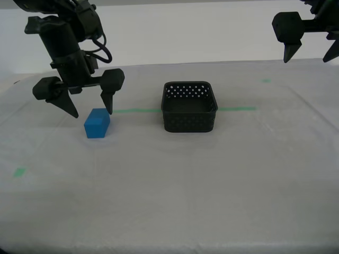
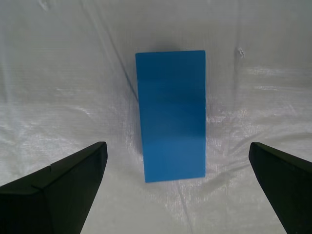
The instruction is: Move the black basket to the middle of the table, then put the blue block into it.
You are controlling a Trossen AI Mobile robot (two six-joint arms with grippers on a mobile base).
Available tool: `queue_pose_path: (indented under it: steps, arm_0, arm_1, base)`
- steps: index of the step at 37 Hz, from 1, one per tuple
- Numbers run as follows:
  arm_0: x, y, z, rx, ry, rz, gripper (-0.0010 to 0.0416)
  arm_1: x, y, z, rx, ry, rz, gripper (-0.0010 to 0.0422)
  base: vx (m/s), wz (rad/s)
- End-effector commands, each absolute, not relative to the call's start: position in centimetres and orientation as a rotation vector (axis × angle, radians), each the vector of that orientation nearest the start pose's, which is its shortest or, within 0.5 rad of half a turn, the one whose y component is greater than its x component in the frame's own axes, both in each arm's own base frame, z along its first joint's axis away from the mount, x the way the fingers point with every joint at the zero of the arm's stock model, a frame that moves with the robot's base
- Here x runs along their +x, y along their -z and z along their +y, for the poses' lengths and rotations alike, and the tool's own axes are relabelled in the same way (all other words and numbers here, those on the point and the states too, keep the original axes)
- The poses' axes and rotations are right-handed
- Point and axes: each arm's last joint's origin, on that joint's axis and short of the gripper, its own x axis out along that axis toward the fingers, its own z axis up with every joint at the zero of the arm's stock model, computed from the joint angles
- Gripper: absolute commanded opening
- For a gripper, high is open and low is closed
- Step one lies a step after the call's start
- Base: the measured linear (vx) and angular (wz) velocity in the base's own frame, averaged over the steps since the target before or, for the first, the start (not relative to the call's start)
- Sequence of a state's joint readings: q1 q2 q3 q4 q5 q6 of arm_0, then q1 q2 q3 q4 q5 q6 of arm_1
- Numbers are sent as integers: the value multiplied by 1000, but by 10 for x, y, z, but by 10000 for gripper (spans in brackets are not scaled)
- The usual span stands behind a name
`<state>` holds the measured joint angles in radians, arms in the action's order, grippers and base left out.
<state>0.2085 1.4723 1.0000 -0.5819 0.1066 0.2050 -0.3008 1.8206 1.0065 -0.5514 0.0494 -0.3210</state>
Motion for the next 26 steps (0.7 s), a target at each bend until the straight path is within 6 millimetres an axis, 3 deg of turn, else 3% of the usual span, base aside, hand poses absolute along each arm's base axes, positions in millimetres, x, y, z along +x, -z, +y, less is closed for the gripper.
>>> queue_pose_path:
  steps: [1,15,26]
  arm_0:
    - [282,-225,57,19,16,1041,399]
    - [282,-225,57,20,16,1037,399]
    - [283,-225,57,21,15,1034,399]
  arm_1:
    - [308,-121,-98,-95,75,1402,401]
    - [326,-106,-104,-89,69,1417,401]
    - [328,-96,-104,-78,53,1429,401]
  base:
    - [0,0]
    - [0,0]
    - [0,0]
